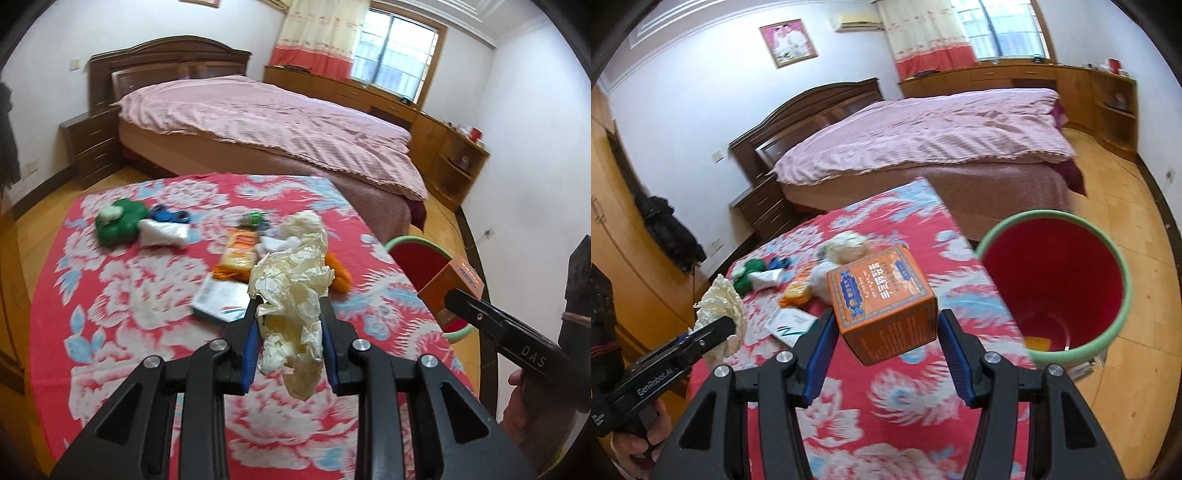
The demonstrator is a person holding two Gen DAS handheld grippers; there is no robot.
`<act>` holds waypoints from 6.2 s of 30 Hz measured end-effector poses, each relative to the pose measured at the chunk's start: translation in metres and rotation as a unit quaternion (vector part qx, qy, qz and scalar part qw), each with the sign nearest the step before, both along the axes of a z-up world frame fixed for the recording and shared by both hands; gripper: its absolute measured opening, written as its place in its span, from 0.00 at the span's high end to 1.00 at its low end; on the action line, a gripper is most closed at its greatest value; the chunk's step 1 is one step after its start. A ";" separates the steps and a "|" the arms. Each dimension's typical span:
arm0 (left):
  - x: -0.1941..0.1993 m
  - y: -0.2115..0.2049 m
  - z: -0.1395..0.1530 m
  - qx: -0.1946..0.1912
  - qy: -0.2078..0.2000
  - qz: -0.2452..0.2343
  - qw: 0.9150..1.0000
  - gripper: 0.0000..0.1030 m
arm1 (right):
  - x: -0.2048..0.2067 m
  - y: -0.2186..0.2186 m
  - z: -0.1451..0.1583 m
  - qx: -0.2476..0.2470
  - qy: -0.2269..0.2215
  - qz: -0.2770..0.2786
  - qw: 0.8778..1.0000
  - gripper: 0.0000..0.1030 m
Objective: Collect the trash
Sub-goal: 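Carry the bag and box over the red bucket and open both tools, then grasp the yellow snack bag with the left tool while the right tool grasps the orange bow, then carry the snack bag and orange bow over the red bucket with both tools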
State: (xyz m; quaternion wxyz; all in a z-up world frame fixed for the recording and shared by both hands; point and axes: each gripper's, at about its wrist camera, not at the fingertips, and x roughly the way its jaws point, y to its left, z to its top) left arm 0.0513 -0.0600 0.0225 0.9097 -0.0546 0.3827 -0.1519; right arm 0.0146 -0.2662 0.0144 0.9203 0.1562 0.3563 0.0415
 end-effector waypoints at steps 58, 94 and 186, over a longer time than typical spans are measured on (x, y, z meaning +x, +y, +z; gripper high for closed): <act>0.085 -0.220 -0.048 0.051 0.031 -0.186 0.981 0.55 | 0.005 -0.172 -0.076 0.028 0.051 -0.156 0.986 0.38; 0.096 -0.027 -0.035 0.048 0.024 0.016 0.998 0.54 | 0.035 -0.060 -0.044 0.008 0.044 -0.045 0.998 0.30; 0.036 0.007 -0.007 -0.013 -0.003 0.025 1.000 0.62 | 0.035 -0.003 -0.020 0.021 0.019 0.007 1.000 0.74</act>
